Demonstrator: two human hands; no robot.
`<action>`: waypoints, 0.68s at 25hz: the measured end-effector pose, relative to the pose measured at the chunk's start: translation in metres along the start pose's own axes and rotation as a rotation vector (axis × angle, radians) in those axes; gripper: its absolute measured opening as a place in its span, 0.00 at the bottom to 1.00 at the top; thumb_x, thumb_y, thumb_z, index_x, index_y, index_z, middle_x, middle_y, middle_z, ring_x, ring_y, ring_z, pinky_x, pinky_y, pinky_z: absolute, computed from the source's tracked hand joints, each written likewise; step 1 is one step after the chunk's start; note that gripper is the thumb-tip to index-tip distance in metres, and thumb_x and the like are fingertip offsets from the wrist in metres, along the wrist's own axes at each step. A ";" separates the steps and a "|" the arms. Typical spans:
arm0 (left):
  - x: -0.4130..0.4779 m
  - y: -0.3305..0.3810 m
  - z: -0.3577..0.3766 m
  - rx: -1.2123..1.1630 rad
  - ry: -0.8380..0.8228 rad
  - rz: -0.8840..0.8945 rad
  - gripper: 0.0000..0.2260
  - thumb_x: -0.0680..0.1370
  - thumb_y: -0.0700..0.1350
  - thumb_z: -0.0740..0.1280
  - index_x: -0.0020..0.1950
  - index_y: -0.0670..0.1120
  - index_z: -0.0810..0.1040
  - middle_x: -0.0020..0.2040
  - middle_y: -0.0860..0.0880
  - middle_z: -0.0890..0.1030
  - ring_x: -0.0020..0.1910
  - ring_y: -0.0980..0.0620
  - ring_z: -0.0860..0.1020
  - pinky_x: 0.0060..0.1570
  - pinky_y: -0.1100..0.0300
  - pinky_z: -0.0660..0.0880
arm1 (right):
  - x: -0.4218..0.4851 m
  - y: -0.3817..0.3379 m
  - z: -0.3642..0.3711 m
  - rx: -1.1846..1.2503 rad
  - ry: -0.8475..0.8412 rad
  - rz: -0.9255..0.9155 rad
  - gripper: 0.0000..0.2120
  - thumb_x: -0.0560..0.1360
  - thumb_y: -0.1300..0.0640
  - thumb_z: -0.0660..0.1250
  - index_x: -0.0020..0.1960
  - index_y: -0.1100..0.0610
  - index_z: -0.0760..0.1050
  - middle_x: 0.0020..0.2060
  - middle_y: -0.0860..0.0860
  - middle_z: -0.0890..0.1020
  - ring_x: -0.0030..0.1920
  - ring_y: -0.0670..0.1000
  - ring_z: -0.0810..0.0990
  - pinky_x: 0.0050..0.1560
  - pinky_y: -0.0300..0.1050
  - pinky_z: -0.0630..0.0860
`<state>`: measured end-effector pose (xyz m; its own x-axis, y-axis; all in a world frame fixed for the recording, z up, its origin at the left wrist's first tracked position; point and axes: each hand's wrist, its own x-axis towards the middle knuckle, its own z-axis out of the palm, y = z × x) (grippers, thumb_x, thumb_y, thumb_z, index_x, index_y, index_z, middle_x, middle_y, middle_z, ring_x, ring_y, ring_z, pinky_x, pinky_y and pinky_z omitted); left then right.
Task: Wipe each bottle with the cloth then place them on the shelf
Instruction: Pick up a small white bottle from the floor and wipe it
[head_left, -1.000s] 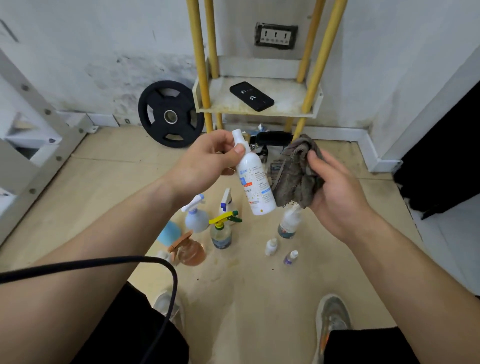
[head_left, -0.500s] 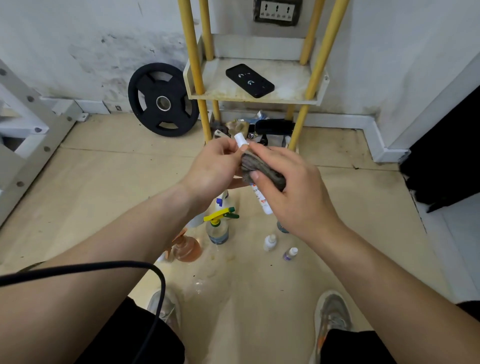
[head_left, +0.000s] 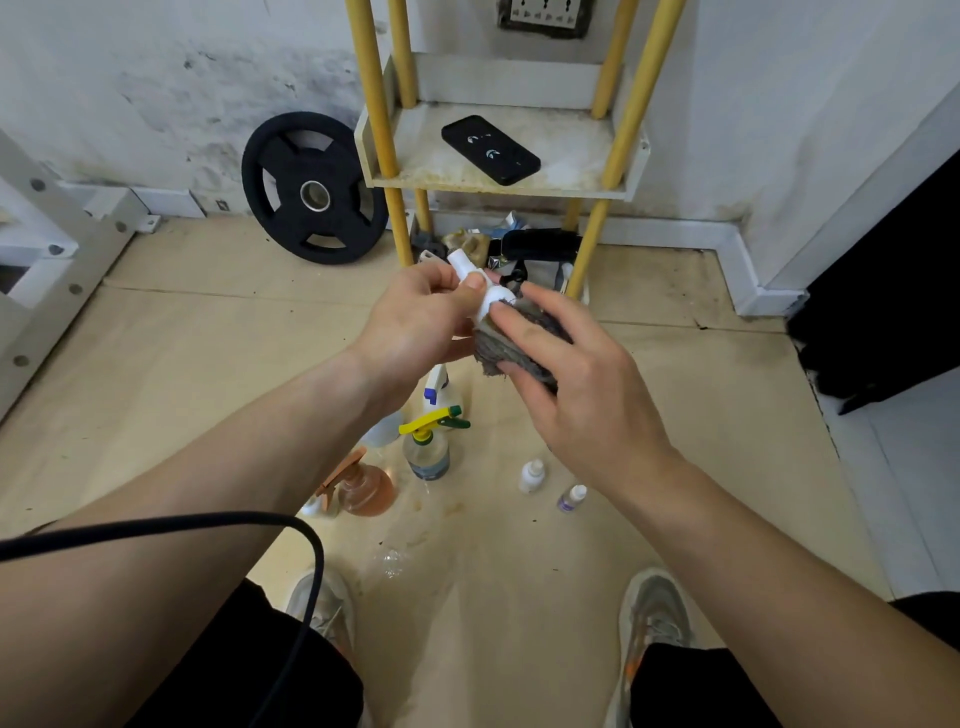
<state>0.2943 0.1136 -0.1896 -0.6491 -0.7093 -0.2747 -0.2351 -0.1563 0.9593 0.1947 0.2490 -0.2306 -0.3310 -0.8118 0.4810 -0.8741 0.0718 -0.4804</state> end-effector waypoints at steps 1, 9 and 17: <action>-0.001 -0.001 0.002 0.006 -0.016 0.000 0.10 0.84 0.44 0.62 0.53 0.38 0.76 0.44 0.44 0.80 0.38 0.53 0.81 0.39 0.62 0.80 | 0.002 -0.001 -0.002 0.025 0.011 0.014 0.22 0.76 0.61 0.71 0.70 0.56 0.77 0.67 0.59 0.75 0.65 0.60 0.77 0.62 0.58 0.78; 0.006 0.011 -0.011 -0.105 0.157 0.026 0.12 0.84 0.44 0.62 0.54 0.35 0.78 0.43 0.44 0.84 0.35 0.55 0.84 0.40 0.62 0.81 | 0.001 0.007 -0.001 0.074 0.032 0.062 0.22 0.76 0.59 0.71 0.70 0.56 0.77 0.60 0.56 0.77 0.58 0.53 0.78 0.57 0.47 0.78; -0.001 0.000 0.004 -0.039 0.046 -0.022 0.11 0.85 0.43 0.61 0.50 0.37 0.76 0.41 0.45 0.83 0.35 0.54 0.83 0.38 0.63 0.80 | 0.001 0.004 0.004 0.008 0.019 0.035 0.21 0.77 0.58 0.68 0.70 0.57 0.76 0.59 0.57 0.78 0.55 0.57 0.79 0.54 0.48 0.79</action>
<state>0.2922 0.1169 -0.1892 -0.6104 -0.7360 -0.2929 -0.2200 -0.1978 0.9552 0.1922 0.2464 -0.2346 -0.3683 -0.7974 0.4780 -0.8590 0.0952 -0.5031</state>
